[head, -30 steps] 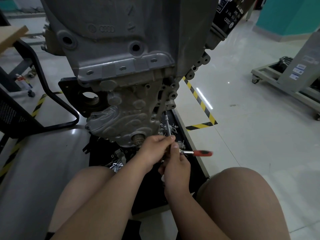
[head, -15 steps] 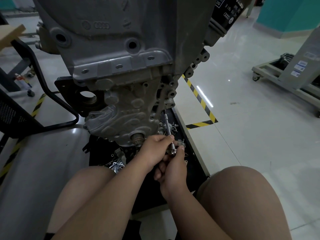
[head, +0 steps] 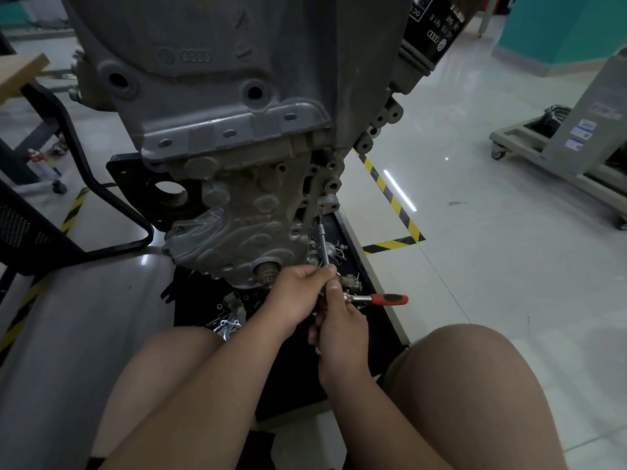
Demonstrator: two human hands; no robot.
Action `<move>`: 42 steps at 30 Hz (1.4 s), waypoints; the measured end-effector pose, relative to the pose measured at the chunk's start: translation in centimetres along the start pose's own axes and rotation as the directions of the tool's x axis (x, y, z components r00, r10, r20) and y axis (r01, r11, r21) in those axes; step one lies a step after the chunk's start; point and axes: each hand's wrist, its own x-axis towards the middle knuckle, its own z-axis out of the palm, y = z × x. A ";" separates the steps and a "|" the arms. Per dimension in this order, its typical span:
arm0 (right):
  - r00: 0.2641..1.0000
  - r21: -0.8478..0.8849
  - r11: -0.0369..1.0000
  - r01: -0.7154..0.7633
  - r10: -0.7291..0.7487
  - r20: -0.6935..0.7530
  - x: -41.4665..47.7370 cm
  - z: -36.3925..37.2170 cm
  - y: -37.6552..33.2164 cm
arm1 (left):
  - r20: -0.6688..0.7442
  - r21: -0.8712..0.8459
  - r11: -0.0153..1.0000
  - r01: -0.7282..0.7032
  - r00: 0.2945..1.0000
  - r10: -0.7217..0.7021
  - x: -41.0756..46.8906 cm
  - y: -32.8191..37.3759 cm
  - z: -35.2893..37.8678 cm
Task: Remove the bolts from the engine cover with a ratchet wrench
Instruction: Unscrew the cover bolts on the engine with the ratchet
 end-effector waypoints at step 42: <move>0.989 0.129 0.981 -0.147 0.148 0.003 0.3 0.6 -0.1 | 0.059 0.039 0.999 0.005 0.998 -0.007 0.0 -0.4 0.1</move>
